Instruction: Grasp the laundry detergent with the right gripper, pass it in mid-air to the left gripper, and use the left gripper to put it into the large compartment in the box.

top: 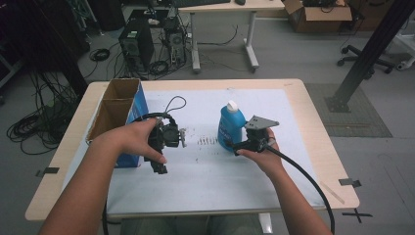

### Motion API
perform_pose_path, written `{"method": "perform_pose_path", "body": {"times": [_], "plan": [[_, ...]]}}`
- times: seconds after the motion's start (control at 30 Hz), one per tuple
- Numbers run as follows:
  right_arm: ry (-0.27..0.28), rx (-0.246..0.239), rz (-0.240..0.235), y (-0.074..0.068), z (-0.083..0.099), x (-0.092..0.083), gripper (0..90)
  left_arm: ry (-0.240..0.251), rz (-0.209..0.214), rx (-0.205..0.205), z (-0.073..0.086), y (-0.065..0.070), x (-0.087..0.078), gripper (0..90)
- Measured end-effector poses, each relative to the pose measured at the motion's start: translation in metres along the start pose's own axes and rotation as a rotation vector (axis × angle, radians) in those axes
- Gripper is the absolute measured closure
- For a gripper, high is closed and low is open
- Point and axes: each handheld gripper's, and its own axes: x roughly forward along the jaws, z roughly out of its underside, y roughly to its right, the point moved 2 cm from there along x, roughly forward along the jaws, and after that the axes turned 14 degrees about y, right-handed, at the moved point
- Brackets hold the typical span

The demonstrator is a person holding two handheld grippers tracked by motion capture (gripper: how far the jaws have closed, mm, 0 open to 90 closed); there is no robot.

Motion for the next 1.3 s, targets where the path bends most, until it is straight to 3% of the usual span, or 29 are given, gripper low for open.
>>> {"method": "perform_pose_path", "body": {"times": [0.73, 1.3], "plan": [[0.091, 0.02, 0.073, -0.006, 0.009, 0.006, 0.1, 0.002, 0.002, 0.013, -0.001, 0.003, -0.001, 6.4], [0.133, 0.043, 0.09, -0.01, 0.015, 0.011, 0.2, 0.008, 0.0, 0.016, -0.001, 0.003, -0.001, 6.4]]}}
